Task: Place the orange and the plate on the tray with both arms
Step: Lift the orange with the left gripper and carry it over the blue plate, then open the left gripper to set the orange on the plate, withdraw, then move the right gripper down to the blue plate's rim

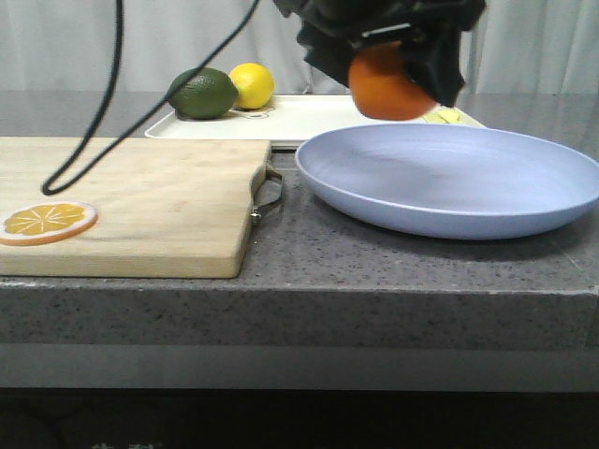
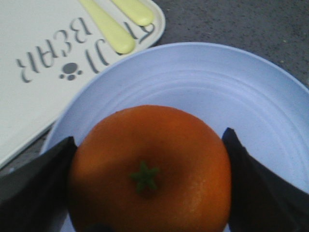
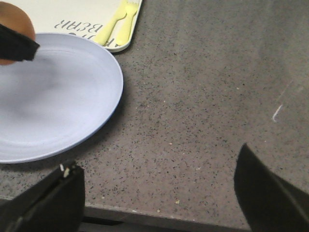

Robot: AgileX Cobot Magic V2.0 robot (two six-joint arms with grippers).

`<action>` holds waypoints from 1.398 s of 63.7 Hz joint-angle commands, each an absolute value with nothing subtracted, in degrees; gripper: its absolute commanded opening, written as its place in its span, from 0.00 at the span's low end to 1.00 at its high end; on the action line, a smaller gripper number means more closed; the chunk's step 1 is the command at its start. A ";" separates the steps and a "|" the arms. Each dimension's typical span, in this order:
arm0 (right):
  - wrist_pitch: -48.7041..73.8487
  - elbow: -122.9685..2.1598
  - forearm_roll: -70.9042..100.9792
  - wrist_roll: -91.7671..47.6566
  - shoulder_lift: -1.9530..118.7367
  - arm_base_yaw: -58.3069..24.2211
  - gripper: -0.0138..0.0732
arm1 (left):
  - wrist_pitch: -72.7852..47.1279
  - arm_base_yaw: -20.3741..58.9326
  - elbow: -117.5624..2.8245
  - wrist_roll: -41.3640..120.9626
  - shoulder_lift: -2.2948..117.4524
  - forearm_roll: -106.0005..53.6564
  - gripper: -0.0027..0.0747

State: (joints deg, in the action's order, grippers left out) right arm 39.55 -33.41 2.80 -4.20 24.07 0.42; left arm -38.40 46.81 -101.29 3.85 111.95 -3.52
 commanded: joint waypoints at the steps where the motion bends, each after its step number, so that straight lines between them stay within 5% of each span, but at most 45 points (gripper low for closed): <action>1: 35.75 -35.48 2.52 -4.65 24.95 0.64 0.89 | -35.19 48.44 -104.07 3.86 110.50 -3.99 0.53; 11: 35.75 -35.48 2.52 -4.65 24.95 0.64 0.89 | -35.21 50.11 -104.07 3.86 113.10 -2.60 0.56; 26: 35.75 -35.48 2.52 -4.65 24.95 0.64 0.89 | -35.41 51.12 -104.07 3.86 113.55 -2.31 0.89; 58: 36.74 -35.48 2.52 -4.65 25.01 0.64 0.89 | -42.27 50.74 -100.97 3.16 97.73 -3.24 0.89; 89: 40.17 -39.88 7.37 -4.65 38.79 0.64 0.89 | -37.26 42.19 -65.31 0.62 65.27 -2.77 0.89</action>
